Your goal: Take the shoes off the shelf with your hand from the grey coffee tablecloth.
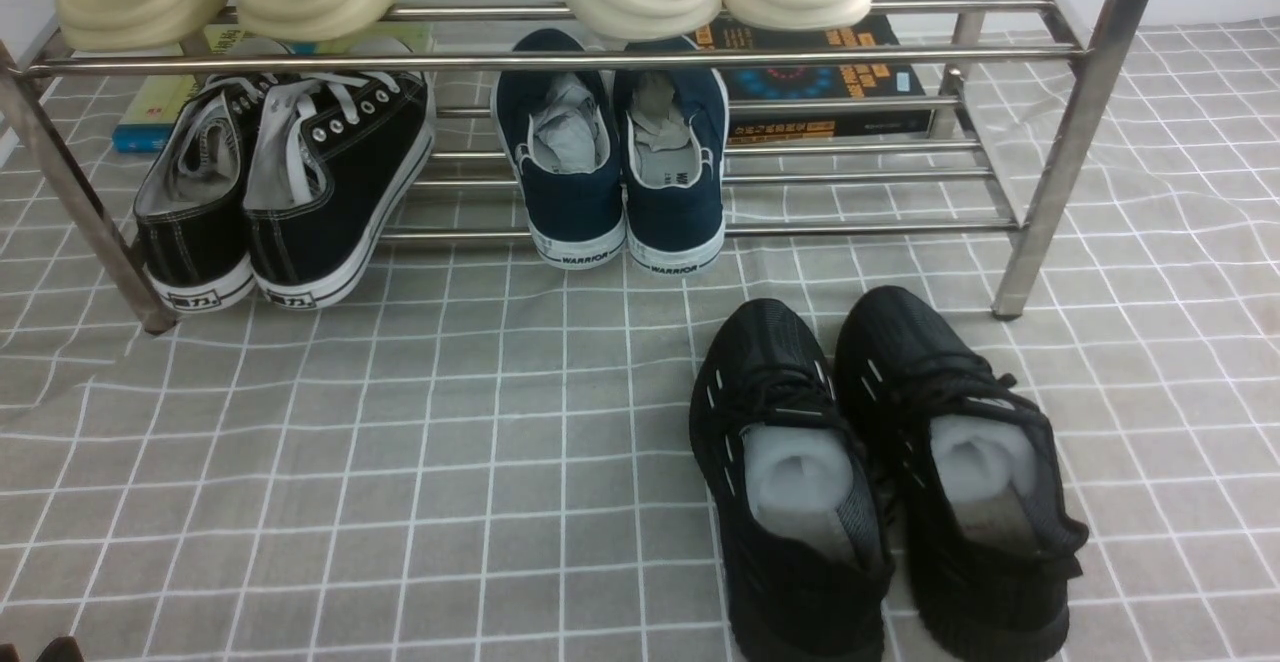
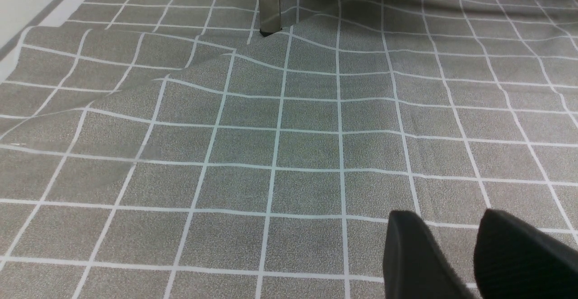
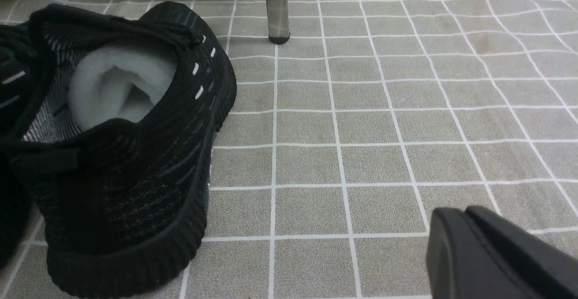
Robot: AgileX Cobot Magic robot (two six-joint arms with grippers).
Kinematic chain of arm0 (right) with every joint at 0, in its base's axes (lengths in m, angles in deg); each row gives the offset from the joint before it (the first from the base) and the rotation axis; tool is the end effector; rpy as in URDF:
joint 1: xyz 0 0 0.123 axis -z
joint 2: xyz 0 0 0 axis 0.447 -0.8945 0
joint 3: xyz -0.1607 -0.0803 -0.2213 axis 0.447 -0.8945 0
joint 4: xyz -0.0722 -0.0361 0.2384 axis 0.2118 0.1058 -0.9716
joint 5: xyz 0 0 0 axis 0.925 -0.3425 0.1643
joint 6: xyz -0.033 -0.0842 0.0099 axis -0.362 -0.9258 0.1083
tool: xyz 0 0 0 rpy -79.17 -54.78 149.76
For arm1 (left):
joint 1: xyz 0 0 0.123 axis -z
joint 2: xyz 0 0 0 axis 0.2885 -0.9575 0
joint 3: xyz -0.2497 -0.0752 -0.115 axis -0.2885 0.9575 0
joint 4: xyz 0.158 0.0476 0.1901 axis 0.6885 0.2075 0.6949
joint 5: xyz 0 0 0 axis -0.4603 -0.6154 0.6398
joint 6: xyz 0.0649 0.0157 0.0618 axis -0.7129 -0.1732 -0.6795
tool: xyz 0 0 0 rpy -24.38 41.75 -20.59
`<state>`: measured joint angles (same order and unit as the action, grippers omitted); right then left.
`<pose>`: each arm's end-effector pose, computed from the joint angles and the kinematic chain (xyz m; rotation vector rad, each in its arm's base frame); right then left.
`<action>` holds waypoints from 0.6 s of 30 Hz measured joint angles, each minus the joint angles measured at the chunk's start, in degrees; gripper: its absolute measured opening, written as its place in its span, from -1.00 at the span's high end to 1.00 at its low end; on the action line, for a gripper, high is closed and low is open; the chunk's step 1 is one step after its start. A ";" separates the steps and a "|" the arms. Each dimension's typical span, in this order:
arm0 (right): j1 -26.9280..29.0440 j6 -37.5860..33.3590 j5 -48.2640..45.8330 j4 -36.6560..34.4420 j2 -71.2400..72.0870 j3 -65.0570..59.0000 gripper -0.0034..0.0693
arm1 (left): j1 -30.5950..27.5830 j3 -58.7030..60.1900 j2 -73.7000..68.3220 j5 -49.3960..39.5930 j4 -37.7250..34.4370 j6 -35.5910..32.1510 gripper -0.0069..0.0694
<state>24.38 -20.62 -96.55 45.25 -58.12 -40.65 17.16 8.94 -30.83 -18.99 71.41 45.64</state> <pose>0.0517 0.0012 0.1741 0.0264 1.8830 0.0585 0.0524 0.0047 0.1717 -0.0605 1.8677 0.0249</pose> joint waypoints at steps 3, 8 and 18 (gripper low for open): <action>0.00 0.00 0.06 -0.02 0.00 -0.02 0.79 | 0.00 0.00 0.00 0.00 0.00 0.00 0.19; 0.00 0.00 0.17 -0.12 0.00 -0.07 0.77 | 0.00 0.00 0.00 0.00 0.00 0.00 0.19; 0.00 0.04 0.17 -0.18 0.00 -0.07 0.73 | 0.00 0.00 0.00 0.00 0.00 0.00 0.19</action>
<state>24.38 -20.59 -96.38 45.07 -58.12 -40.72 17.16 8.94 -30.83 -18.99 71.41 45.64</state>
